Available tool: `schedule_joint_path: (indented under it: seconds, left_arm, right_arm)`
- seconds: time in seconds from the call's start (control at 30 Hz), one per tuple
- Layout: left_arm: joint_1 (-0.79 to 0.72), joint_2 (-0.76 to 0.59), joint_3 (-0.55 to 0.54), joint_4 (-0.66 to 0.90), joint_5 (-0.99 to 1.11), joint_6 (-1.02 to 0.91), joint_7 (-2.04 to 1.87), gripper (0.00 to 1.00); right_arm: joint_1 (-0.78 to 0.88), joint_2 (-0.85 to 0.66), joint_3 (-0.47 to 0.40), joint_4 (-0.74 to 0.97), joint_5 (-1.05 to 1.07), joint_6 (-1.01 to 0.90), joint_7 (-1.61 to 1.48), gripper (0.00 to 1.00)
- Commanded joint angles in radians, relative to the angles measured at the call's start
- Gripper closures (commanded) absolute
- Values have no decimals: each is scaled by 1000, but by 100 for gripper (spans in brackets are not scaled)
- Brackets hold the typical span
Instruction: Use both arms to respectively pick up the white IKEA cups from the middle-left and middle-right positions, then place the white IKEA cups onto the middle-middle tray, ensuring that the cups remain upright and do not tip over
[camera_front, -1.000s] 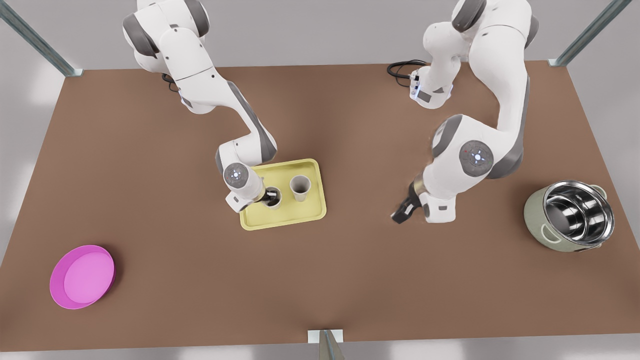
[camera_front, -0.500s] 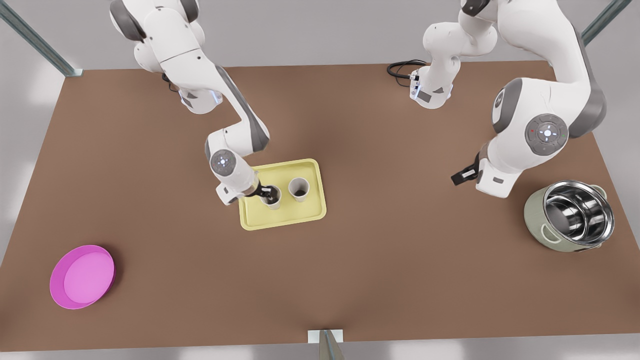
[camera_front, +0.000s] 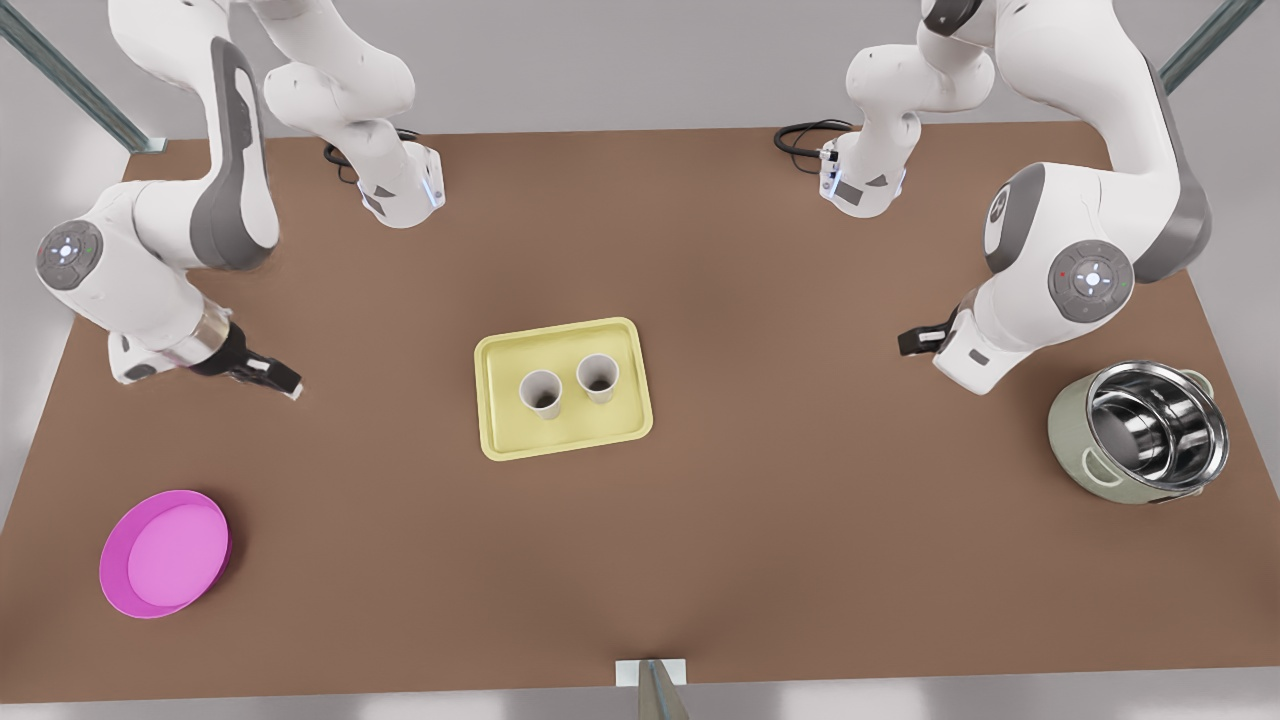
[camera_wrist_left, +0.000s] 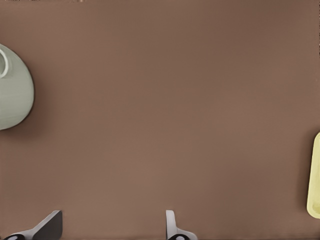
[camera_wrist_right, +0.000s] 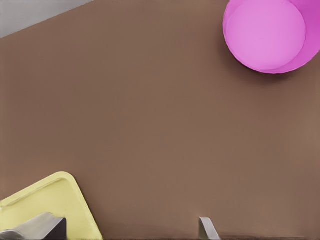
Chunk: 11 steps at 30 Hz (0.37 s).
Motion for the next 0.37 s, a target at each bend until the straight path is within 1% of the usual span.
schedule_joint_path:
  seconds: [0.0, 0.03, 0.1, 0.13, 0.27, 0.33]
  left_arm:
    - [13, -1, 0, 0, 0, -1, 221, 0]
    - [13, -1, 0, 0, 0, -1, 221, 0]
    - [14, -1, 0, -1, -2, -2, 221, 0]
    - [16, -1, 0, -1, -3, -2, 223, 0]
    - [24, 8, -2, -1, -9, -2, 221, 0]
    - [65, 24, -2, -8, -29, -11, 224, 0]
  right_arm:
    - [64, -35, 8, 100, -50, -337, -250, 0]
    - [66, -1, 7, 166, -52, -384, -250, 0]
    - [55, 57, -3, 201, -60, -385, -253, 0]
    - [60, 83, -3, 249, -66, -387, -249, 0]
    - [57, 85, -3, 256, -67, -387, -273, 0]
    - [55, 85, -3, 255, -66, -387, -281, 0]
